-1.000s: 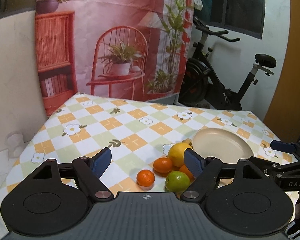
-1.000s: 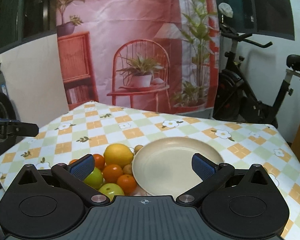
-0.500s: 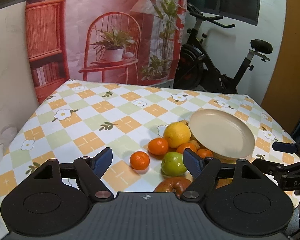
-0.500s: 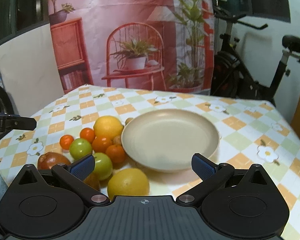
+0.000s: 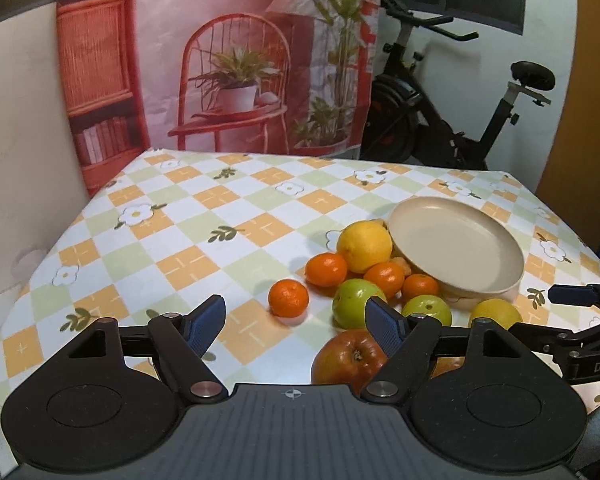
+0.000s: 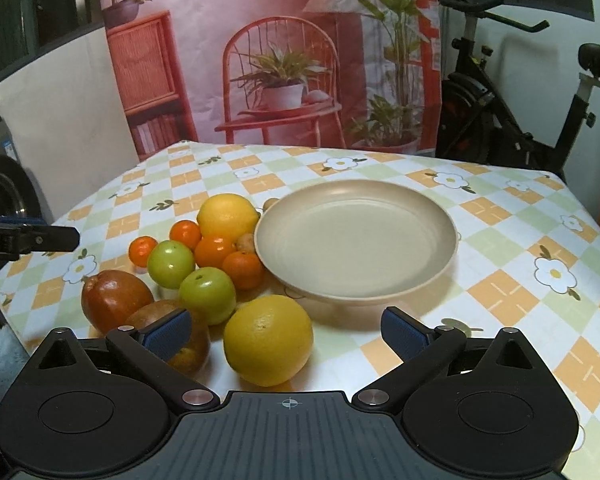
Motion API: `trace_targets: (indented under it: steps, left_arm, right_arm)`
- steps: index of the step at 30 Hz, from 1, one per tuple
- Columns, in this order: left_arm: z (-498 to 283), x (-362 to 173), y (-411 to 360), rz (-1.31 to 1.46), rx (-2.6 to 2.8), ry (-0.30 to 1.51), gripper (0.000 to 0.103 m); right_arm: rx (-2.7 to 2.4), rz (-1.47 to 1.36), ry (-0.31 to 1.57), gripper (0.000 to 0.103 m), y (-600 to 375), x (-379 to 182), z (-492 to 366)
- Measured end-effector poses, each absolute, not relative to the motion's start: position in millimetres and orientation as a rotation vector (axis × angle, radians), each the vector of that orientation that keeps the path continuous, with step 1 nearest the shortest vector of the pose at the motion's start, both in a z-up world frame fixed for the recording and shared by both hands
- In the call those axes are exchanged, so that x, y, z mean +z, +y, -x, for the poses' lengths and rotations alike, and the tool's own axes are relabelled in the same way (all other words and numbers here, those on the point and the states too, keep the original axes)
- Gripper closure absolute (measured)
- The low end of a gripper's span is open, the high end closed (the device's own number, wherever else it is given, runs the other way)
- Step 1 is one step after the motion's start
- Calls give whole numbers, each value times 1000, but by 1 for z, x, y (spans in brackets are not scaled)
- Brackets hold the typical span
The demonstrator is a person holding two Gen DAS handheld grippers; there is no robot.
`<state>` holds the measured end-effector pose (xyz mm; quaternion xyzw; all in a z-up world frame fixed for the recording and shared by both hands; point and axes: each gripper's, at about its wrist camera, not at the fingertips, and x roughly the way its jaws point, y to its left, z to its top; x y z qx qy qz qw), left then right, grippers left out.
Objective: Organize fruits
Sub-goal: 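Move the left tool toward the red apple beside the plate, then close the left gripper around the red apple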
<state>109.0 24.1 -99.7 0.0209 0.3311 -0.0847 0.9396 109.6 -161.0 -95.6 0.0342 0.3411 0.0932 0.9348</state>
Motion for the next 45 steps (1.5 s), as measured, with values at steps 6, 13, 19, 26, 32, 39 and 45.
trace_targets:
  steps: [6, 13, 19, 26, 32, 39, 45]
  left_arm:
    - [-113, -104, 29, -15, -158, 713, 24]
    - [-113, -104, 26, -12, -179, 711, 32]
    - [-125, -84, 45, 35, -258, 701, 39]
    - [-152, -68, 67, 73, -345, 757, 45]
    - [-157, -97, 57, 62, -406, 833, 49]
    - [-162, -116, 55, 113, -481, 859, 50]
    - [-163, -130, 56, 156, -520, 895, 56]
  right_arm:
    - [210, -63, 699, 5, -158, -95, -110]
    - [225, -37, 673, 9, -155, -90, -107]
    - [267, -1, 662, 13, -148, -81, -109]
    - [445, 64, 694, 14, -115, -68, -133]
    - [588, 150, 766, 22, -70, -66, -157]
    - [642, 193, 863, 37, -52, -73, -175]
    - [676, 217, 930, 43, -42, -80, -181]
